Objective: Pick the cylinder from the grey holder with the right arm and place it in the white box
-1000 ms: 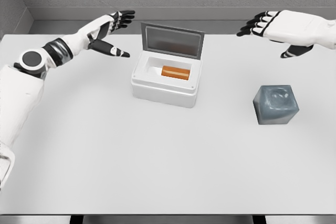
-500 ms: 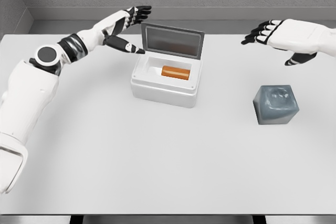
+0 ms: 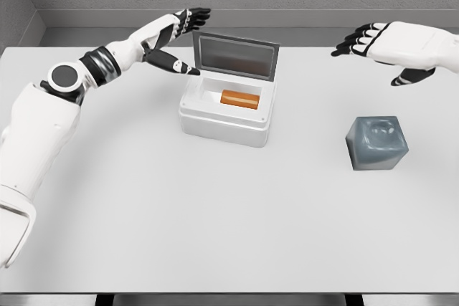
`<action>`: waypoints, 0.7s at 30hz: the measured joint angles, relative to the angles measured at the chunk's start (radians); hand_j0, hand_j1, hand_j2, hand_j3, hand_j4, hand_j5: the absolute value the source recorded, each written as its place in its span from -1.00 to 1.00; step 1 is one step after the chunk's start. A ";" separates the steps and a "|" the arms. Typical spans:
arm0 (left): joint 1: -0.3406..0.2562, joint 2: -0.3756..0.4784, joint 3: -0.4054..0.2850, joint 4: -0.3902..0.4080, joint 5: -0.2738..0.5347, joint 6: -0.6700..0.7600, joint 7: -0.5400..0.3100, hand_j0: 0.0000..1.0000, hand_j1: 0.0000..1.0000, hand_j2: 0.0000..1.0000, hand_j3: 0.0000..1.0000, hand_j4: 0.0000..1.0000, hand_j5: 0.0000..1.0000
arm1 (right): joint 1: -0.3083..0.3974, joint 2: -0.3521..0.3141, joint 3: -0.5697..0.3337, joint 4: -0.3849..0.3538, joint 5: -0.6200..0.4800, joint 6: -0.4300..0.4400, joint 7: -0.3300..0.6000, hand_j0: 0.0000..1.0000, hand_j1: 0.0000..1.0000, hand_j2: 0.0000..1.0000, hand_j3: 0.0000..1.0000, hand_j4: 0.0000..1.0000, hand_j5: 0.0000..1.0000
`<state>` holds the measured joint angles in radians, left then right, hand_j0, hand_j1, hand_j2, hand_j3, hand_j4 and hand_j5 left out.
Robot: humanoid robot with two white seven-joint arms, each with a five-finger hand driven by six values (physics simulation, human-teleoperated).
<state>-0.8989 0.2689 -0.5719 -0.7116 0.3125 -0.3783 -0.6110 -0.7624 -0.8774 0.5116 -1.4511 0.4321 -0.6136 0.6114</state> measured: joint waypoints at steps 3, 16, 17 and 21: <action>0.008 0.003 -0.016 -0.022 0.000 -0.005 0.000 1.00 1.00 1.00 1.00 1.00 1.00 | 0.009 -0.001 0.000 -0.001 0.000 0.000 0.000 1.00 1.00 1.00 1.00 1.00 1.00; 0.064 0.109 -0.045 -0.195 0.027 -0.013 0.000 1.00 1.00 1.00 1.00 1.00 1.00 | 0.008 0.001 0.001 -0.003 -0.001 0.000 0.000 1.00 1.00 1.00 1.00 1.00 1.00; 0.064 0.128 -0.069 -0.233 0.040 -0.012 0.000 1.00 1.00 1.00 1.00 1.00 1.00 | 0.009 0.001 0.001 -0.003 -0.001 0.000 0.000 1.00 1.00 1.00 1.00 1.00 1.00; 0.067 0.175 -0.139 -0.343 0.080 -0.013 0.001 1.00 1.00 1.00 1.00 1.00 1.00 | 0.002 0.001 0.001 -0.006 -0.005 0.000 0.000 1.00 1.00 1.00 1.00 1.00 1.00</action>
<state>-0.8314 0.4436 -0.7105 -1.0551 0.3929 -0.3913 -0.6102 -0.7609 -0.8765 0.5129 -1.4569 0.4274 -0.6136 0.6114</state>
